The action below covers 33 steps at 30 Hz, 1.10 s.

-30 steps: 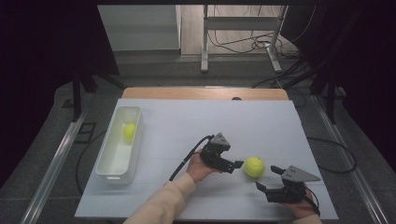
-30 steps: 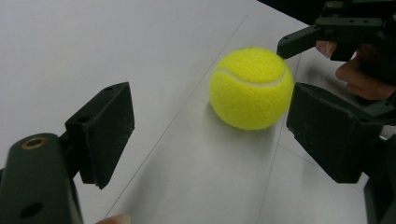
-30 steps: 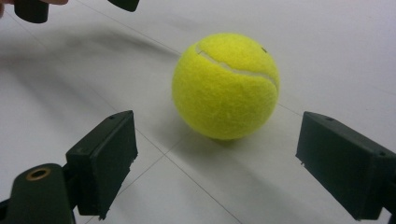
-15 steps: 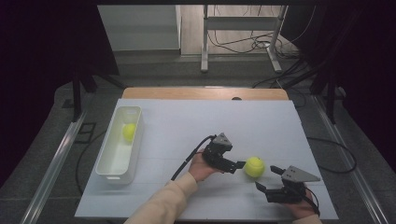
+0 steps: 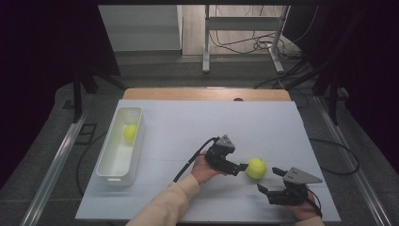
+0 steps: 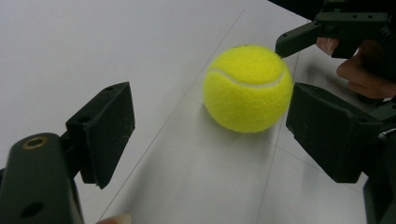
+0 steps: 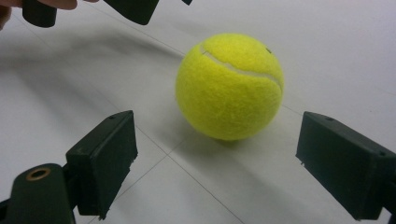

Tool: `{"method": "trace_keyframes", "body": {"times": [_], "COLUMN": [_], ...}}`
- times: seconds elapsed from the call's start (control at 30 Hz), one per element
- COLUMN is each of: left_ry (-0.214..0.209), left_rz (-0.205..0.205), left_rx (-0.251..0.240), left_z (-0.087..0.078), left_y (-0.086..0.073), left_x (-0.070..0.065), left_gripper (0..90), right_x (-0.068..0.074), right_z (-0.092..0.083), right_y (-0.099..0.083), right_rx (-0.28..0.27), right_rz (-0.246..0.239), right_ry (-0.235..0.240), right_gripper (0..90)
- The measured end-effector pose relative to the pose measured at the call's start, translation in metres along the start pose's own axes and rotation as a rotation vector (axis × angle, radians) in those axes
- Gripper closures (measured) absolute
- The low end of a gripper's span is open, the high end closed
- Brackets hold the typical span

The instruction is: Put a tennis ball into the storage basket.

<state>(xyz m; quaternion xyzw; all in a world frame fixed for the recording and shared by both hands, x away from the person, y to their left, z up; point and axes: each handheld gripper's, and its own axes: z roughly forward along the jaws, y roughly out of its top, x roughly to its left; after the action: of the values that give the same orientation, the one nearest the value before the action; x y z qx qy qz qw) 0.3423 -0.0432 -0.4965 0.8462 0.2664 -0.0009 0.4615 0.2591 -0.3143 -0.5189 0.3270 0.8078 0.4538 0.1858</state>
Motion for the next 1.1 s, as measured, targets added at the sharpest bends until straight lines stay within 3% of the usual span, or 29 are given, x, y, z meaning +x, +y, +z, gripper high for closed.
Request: {"method": "trace_keyframes", "body": {"times": [1.1], "left_ry": [-0.014], "left_rz": [-0.002], "left_rx": [0.022], "left_z": [0.013], "left_y": [-0.002], "left_x": [0.001], "left_gripper": [16.7], "right_x": [0.0], "right_z": [0.0], "right_y": [0.0], "right_rx": [0.001], "right_rz": [-0.009], "right_ry": [0.005], "right_gripper": [12.9]}}
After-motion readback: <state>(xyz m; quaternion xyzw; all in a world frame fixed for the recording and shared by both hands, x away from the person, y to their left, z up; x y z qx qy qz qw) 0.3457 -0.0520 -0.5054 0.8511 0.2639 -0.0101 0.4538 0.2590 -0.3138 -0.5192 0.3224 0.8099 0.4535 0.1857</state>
